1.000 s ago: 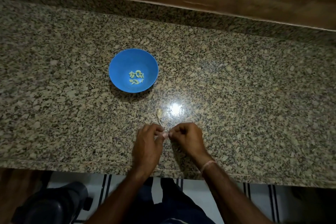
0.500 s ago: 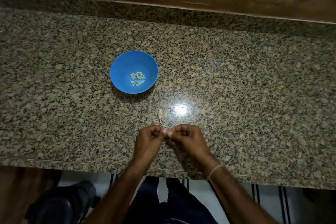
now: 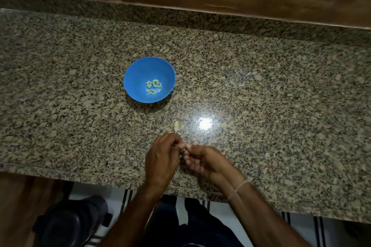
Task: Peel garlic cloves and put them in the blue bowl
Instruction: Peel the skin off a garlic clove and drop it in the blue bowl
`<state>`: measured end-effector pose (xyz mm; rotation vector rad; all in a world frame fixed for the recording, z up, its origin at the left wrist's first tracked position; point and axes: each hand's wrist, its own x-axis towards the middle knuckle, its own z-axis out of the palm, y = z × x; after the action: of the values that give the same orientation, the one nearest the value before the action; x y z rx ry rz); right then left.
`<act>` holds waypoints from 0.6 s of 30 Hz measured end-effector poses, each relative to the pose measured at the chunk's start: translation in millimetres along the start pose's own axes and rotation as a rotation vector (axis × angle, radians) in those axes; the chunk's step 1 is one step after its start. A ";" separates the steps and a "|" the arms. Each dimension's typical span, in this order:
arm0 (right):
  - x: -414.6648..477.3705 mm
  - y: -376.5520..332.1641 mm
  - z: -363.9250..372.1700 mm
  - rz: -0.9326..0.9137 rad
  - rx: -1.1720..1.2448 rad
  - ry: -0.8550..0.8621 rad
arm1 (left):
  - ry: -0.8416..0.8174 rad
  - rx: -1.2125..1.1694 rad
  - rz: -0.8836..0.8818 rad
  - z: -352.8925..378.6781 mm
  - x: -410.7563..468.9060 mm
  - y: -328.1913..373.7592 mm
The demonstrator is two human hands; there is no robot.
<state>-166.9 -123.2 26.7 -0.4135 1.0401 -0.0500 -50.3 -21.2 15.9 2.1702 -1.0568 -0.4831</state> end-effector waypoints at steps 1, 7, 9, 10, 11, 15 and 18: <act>-0.8 1.4 0.1 -0.004 -0.001 0.001 | -0.012 0.036 0.029 0.8 -0.6 -1.5; 10.3 8.3 -11.8 -0.765 -0.872 0.228 | -0.181 -0.220 -0.238 17.2 -7.6 -4.2; 12.3 6.0 -10.7 -0.747 -0.869 0.248 | -0.159 -0.171 -0.184 18.9 -9.4 -0.2; 13.8 6.7 -10.7 -0.684 -0.801 0.239 | -0.135 -0.085 -0.121 17.9 -9.9 1.6; 15.4 8.0 -10.0 -0.591 -0.681 0.215 | -0.113 -0.001 -0.064 16.3 -9.5 3.3; 15.8 16.0 -5.7 -0.496 -0.526 0.191 | -0.117 0.024 -0.076 18.4 -8.7 0.2; 15.3 19.4 -6.7 -0.785 -0.931 0.309 | -0.192 -0.290 -0.362 24.4 -6.9 -0.3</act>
<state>-167.7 -111.0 4.2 -1.6911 1.1021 -0.3448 -68.4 -25.4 -1.3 2.0830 -0.6371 -0.9637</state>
